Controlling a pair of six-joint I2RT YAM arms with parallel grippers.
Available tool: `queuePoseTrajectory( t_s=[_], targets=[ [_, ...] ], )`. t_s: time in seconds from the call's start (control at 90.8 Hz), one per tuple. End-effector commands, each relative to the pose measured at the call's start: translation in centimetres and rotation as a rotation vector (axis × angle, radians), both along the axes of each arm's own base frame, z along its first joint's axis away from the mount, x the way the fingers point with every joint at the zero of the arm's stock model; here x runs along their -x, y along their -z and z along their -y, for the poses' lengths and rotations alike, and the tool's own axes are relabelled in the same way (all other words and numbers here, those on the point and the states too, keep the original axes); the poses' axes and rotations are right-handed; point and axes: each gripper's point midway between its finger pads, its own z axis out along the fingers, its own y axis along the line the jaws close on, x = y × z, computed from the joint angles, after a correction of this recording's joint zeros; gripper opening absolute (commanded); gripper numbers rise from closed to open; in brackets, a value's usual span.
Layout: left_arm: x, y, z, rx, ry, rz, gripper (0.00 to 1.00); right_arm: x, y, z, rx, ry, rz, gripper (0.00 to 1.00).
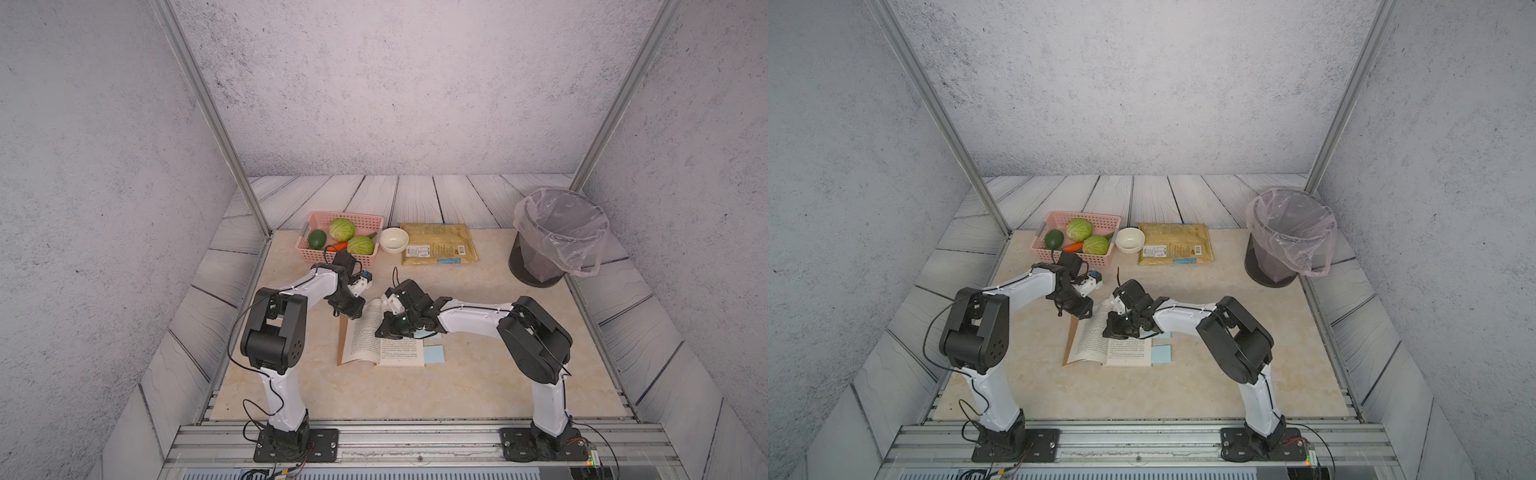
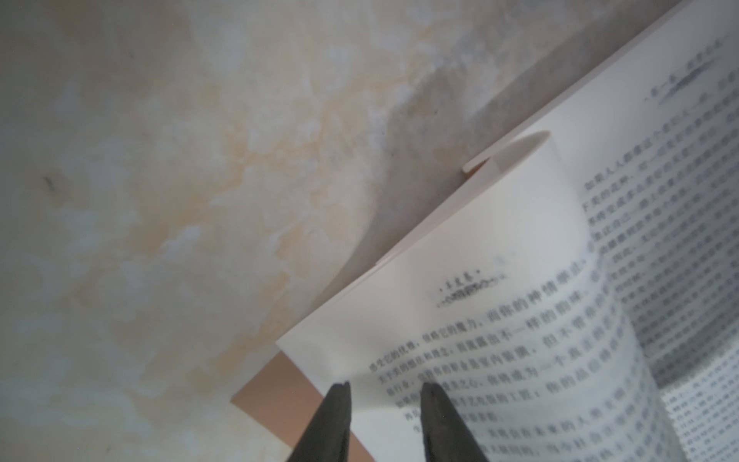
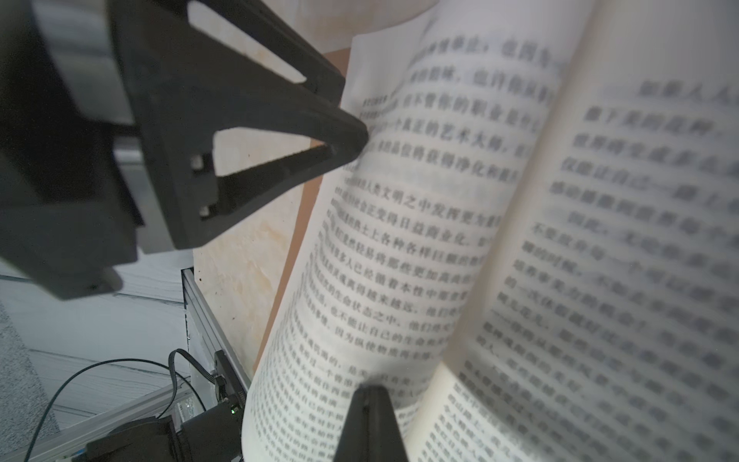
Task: Peel off the used sticky note
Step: Turn the page of the book at the center of the board.
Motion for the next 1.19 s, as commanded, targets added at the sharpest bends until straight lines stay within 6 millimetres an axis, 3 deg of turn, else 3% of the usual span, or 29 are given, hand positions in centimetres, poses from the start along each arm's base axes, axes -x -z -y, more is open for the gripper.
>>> queuePoseTrajectory(
  t_s=[0.0, 0.473, 0.705, 0.903, 1.068, 1.123, 1.178],
  targets=[
    [0.7, -0.8, -0.6, -0.007, 0.004, -0.009, 0.37, 0.0, 1.2, -0.1, 0.039, -0.012, 0.001, 0.0],
    [0.6, -3.6, 0.3, 0.057, 0.004, 0.014, 0.44, 0.6, 3.3, -1.3, 0.055, -0.053, -0.02, 0.0],
    [1.0, -2.3, 0.9, 0.084, 0.015, -0.014, 0.44, 0.5, 3.6, -1.4, 0.059, -0.054, -0.024, 0.0],
    [1.7, 0.4, 0.7, 0.055, 0.022, -0.061, 0.34, 0.4, 3.2, -1.4, 0.055, -0.048, -0.018, 0.0],
    [1.5, 0.7, 0.3, 0.023, 0.013, -0.057, 0.3, 0.2, 2.6, -1.5, 0.053, -0.043, -0.01, 0.0],
    [1.5, 0.9, 0.0, 0.002, 0.01, -0.065, 0.24, 0.2, 2.5, -1.5, 0.051, -0.042, -0.011, 0.0],
    [1.5, 1.2, -0.2, -0.012, 0.004, -0.083, 0.1, 0.2, 2.2, -1.5, 0.049, -0.041, -0.008, 0.0]
  ],
)
